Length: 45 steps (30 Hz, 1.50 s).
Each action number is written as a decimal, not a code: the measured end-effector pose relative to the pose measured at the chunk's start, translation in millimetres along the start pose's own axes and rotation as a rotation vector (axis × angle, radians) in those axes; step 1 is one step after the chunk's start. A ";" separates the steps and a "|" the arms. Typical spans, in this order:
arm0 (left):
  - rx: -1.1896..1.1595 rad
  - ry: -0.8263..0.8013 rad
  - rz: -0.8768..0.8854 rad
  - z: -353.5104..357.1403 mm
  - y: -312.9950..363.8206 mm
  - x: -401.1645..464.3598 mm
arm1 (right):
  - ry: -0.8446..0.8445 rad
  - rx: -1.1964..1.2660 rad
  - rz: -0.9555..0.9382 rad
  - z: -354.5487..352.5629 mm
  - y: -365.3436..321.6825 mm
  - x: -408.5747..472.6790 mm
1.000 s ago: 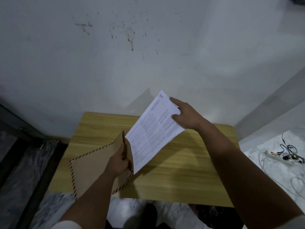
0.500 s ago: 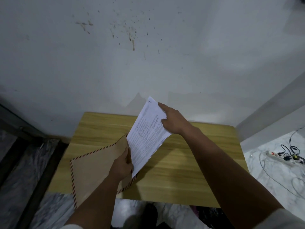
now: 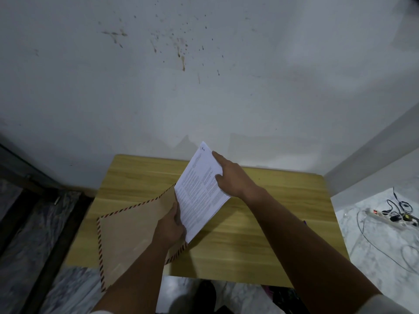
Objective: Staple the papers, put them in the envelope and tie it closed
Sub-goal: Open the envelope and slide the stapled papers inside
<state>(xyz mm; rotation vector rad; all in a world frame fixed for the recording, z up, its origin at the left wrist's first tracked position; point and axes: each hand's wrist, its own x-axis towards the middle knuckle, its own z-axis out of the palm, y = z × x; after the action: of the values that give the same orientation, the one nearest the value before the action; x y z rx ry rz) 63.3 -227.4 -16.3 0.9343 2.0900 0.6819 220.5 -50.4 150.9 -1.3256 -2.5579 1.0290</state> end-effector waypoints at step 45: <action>0.269 0.190 0.068 2.5 51.6 -19.0 | 0.061 0.078 0.063 89.2 13.3 -33.9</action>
<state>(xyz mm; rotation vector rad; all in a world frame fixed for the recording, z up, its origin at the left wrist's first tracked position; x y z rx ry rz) 94.6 -211.2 26.0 1.1305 2.3693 0.5499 218.7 -117.4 81.8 -1.4032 -2.4208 1.0696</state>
